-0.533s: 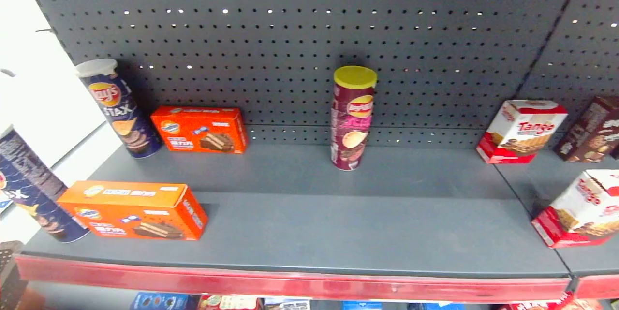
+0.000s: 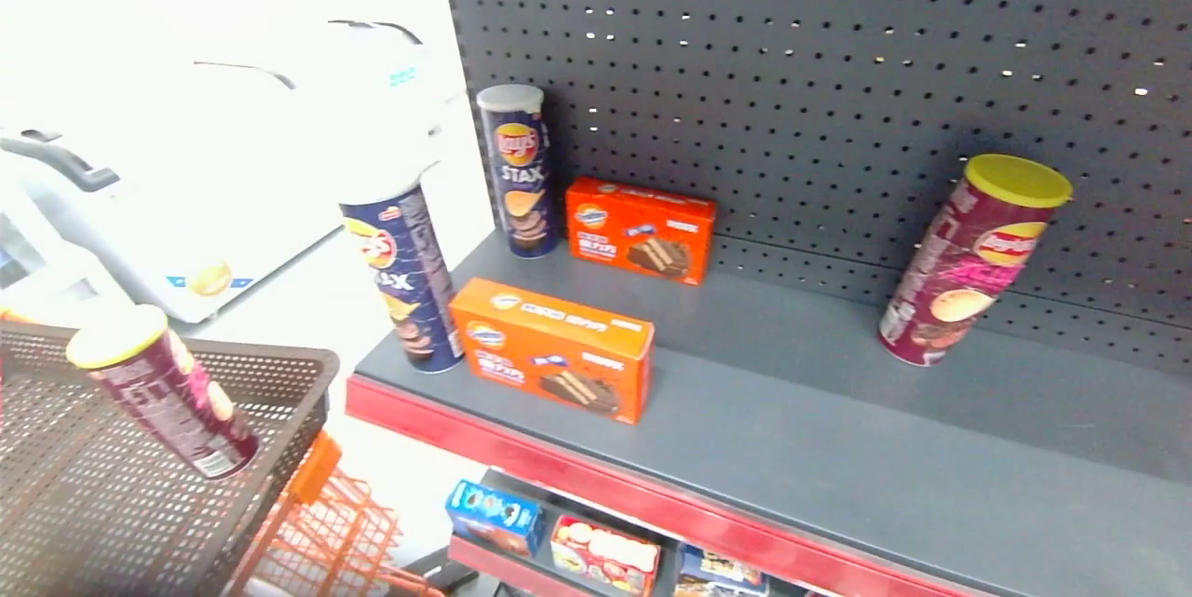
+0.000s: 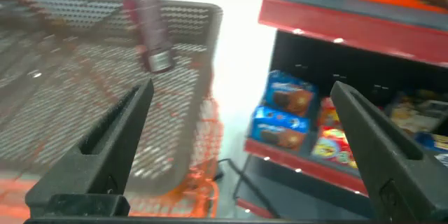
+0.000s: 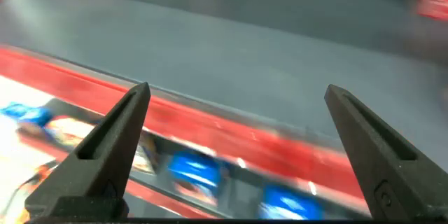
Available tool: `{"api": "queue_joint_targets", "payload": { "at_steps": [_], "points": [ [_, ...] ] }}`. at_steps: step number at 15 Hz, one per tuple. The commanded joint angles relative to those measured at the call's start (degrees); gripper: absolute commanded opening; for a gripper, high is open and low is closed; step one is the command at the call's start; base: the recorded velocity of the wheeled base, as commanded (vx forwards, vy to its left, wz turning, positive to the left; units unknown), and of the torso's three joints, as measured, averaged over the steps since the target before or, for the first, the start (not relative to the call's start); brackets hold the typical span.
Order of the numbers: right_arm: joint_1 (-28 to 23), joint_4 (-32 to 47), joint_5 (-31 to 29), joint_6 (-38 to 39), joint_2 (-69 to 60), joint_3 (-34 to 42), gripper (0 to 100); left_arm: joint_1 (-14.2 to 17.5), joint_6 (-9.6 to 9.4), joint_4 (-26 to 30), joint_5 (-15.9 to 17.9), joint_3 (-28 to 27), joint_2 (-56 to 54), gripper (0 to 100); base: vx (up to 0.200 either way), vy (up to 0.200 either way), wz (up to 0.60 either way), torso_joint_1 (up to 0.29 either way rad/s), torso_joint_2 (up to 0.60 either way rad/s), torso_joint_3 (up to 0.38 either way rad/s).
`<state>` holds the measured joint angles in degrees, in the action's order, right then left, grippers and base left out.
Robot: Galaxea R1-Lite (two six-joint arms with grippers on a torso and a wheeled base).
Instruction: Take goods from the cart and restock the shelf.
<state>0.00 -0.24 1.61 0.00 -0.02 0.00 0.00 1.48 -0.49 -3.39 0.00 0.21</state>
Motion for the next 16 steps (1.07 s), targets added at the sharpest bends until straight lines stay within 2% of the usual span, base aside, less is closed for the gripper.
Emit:
{"api": "queue_joint_targets", "payload": {
  "at_steps": [1, 10, 12, 14, 15, 16],
  "points": [
    [0.00, -0.02, -0.03, 0.00, 0.02, 0.00, 100, 0.00, 0.02, -0.04, -0.04, 0.00, 0.06, 100, 0.000, 0.000, 0.60, 0.002, 0.00, 0.002],
    [0.00, -0.02, -0.03, 0.00, 0.02, 0.00, 100, 0.00, -0.33, -0.22, 0.75, -0.09, 0.06, 100, 0.000, 0.000, 0.00, 0.000, 0.00, 0.000],
    [0.00, -0.02, -0.03, 0.00, 0.02, 0.00, 100, 0.00, -2.62, 2.07, 2.69, -4.57, 0.14, 100, 0.000, 0.000, 0.00, 0.000, 0.00, 0.000],
    [0.00, -0.02, -0.03, 0.00, 0.02, 0.00, 100, 0.00, -2.71, 10.51, 2.77, -10.02, 0.23, 100, 0.000, 0.000, 0.00, 0.000, 0.00, 0.000],
    [0.00, -0.02, -0.03, 0.00, 0.02, 0.00, 100, -0.09, -2.71, 11.74, 2.51, -13.10, 2.25, 100, 0.000, 0.000, 0.00, 0.000, 0.00, 0.000],
    [0.00, -0.02, -0.03, 0.00, 0.02, 0.00, 100, 0.00, -2.62, 11.56, 2.07, -17.31, 10.43, 100, 0.000, 0.000, 0.00, 0.000, 0.00, 0.000]
  ]
}}
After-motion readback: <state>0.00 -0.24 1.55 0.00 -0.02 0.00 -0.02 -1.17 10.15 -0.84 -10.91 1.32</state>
